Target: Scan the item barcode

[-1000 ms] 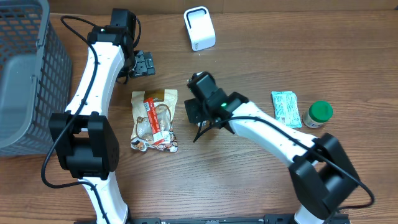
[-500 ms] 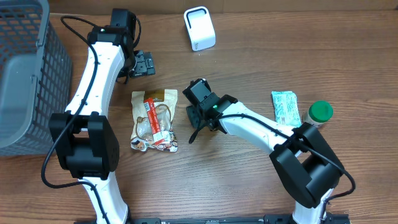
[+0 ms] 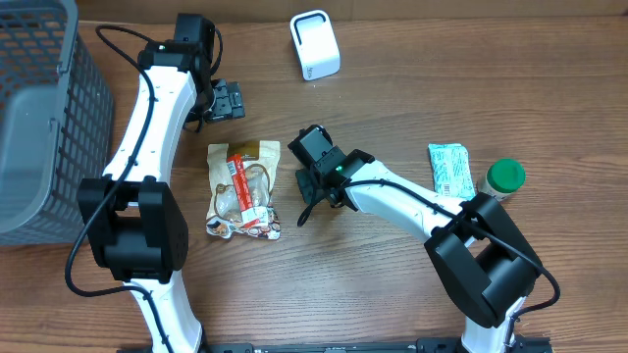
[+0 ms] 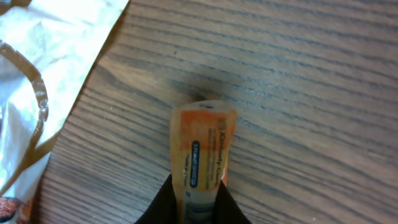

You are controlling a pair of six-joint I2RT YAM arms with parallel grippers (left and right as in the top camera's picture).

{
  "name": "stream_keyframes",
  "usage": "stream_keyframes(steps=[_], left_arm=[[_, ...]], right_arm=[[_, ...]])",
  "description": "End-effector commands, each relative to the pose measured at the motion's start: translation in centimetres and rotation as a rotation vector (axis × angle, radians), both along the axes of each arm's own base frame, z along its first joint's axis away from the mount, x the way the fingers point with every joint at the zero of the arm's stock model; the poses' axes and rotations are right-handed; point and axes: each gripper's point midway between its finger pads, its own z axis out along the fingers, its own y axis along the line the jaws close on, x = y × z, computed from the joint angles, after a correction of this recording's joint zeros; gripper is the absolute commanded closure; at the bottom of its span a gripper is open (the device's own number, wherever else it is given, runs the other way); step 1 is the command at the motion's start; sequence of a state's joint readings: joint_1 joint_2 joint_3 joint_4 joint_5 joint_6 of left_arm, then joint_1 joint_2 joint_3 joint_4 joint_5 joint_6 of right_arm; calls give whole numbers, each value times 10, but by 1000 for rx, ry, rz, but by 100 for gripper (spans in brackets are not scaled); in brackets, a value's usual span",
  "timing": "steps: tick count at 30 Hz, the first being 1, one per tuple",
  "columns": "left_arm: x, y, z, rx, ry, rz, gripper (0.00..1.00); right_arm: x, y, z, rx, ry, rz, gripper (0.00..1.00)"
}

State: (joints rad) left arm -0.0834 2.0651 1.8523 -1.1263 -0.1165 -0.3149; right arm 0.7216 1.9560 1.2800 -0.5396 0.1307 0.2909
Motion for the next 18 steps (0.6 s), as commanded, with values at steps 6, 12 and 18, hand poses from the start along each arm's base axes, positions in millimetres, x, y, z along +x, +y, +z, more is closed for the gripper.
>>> stream_keyframes(steps=[6, 12, 18], left_arm=[[3, -2, 18, -7, -47, 0, 0], [3, -2, 18, -7, -47, 0, 0], [3, -2, 18, -7, -47, 0, 0]], right_arm=[[17, 3, 8, 5, -89, -15, 41], [28, 8, 15, 25, -143, -23, 62], [31, 4, 17, 8, -161, -36, 38]])
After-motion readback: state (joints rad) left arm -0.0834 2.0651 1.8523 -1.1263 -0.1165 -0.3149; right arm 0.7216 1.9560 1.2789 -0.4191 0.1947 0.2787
